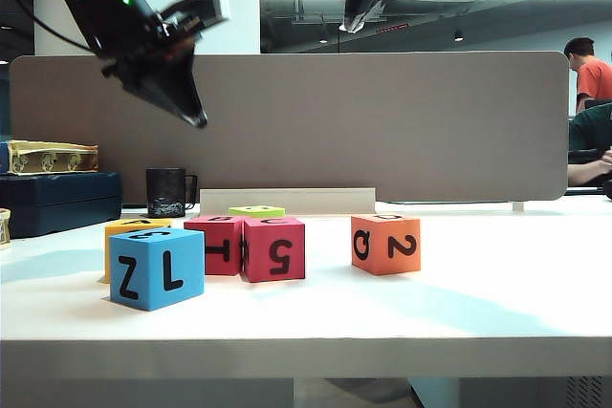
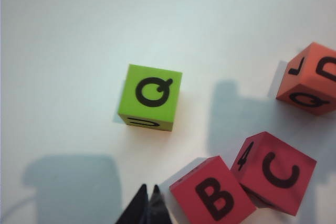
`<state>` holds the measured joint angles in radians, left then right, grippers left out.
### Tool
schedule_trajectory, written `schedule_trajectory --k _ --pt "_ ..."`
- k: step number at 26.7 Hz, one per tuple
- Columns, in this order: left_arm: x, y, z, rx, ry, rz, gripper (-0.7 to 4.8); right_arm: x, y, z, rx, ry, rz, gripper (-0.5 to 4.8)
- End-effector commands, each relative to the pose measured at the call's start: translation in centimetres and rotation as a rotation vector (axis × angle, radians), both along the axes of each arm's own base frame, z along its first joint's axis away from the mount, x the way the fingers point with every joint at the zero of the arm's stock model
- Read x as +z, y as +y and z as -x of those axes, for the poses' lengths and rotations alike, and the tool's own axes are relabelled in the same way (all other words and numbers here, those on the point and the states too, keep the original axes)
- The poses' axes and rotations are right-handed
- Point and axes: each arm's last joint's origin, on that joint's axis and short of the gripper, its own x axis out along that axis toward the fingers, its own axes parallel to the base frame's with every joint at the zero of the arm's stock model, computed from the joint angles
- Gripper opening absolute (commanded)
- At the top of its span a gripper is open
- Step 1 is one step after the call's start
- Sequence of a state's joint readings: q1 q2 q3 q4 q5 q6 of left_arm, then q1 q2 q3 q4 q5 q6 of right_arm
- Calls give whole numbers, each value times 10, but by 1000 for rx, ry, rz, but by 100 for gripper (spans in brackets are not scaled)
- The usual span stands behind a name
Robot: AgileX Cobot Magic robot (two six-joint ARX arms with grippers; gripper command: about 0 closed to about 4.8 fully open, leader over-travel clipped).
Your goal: Select the appropriate blocks from the scattered letter blocks on the table and arrange them in a row to spell out "ABCD".
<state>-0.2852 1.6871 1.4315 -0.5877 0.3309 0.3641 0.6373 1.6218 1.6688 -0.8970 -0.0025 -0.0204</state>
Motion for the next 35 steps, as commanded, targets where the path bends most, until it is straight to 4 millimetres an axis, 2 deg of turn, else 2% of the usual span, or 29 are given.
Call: schedule_trajectory --k 1,7,14,26,32,35 --pt "-11 -5 -8 -11 14 10 -6 3 1 2 33 11 -28 -4" --pt "-38 -15 -22 -64 62 48 -6 3 2 4 50 20 -43 -4" --pt "-56 -24 -25 -79 116 30 -6 3 2 3 52 20 -45 -4" --pt "-80 -34 -30 -101 167 6 -6 3 2 3 52 19 -46 -4" --pt "-82 -35 -28 -91 178 -26 -6 4 2 3 52 19 -46 -4" --pt "-85 -33 -24 -85 214 -96 -6 4 2 3 52 17 -47 -4"
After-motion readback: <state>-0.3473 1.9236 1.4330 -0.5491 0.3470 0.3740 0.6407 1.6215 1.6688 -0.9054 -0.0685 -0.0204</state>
